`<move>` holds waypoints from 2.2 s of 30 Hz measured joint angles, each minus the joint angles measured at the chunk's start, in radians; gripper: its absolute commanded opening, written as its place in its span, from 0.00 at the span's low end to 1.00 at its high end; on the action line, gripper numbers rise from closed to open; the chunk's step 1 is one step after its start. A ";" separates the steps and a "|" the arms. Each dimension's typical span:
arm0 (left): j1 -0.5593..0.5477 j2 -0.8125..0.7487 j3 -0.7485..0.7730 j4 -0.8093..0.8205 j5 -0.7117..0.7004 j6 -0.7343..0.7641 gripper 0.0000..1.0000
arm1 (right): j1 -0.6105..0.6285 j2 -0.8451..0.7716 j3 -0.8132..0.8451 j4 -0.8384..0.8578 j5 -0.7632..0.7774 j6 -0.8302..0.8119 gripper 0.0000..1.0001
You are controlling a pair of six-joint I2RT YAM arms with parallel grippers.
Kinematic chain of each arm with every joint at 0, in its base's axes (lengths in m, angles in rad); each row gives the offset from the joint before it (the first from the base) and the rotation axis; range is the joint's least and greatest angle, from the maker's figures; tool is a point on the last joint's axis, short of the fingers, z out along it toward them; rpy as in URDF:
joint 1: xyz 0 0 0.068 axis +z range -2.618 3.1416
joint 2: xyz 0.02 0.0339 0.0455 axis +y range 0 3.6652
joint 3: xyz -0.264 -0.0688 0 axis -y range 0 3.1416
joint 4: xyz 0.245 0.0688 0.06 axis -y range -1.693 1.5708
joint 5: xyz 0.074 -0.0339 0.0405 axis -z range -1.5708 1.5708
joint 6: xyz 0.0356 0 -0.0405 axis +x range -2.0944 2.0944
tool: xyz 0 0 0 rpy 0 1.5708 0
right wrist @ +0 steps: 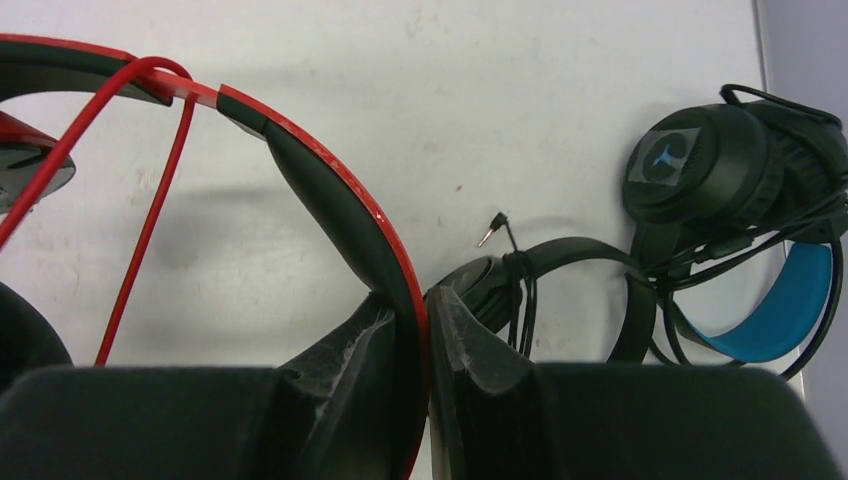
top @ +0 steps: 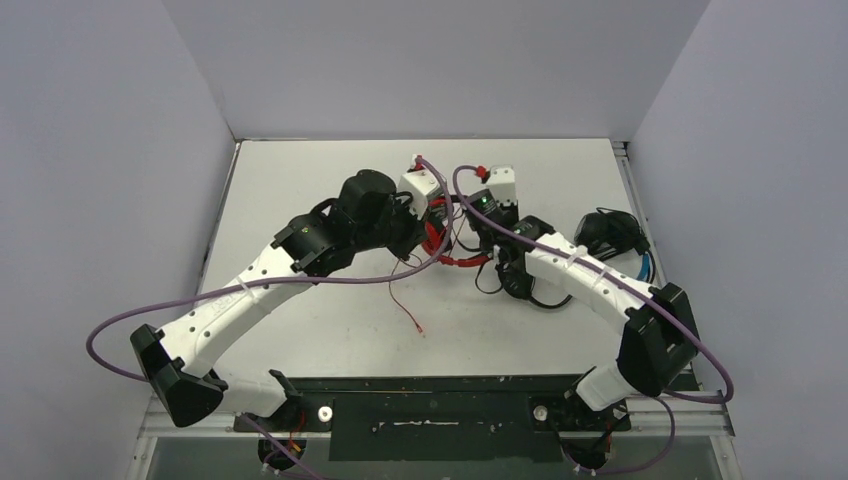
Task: Wrap the headphones
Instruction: Wrap the headphones cable around the headphones.
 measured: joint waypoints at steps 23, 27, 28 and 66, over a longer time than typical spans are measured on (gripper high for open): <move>0.109 0.108 0.031 0.067 -0.180 0.240 0.10 | 0.264 -0.223 -0.173 -0.043 -0.135 -0.078 0.00; 0.196 0.122 0.031 0.125 -0.077 0.235 0.14 | 0.292 -0.230 -0.174 -0.035 -0.181 -0.087 0.00; 0.223 0.128 0.031 0.140 -0.043 0.229 0.14 | 0.301 -0.235 -0.176 -0.031 -0.197 -0.093 0.00; 0.422 0.231 -0.399 0.864 0.666 -0.405 0.12 | 0.340 -0.439 0.070 0.052 -0.367 -0.153 0.00</move>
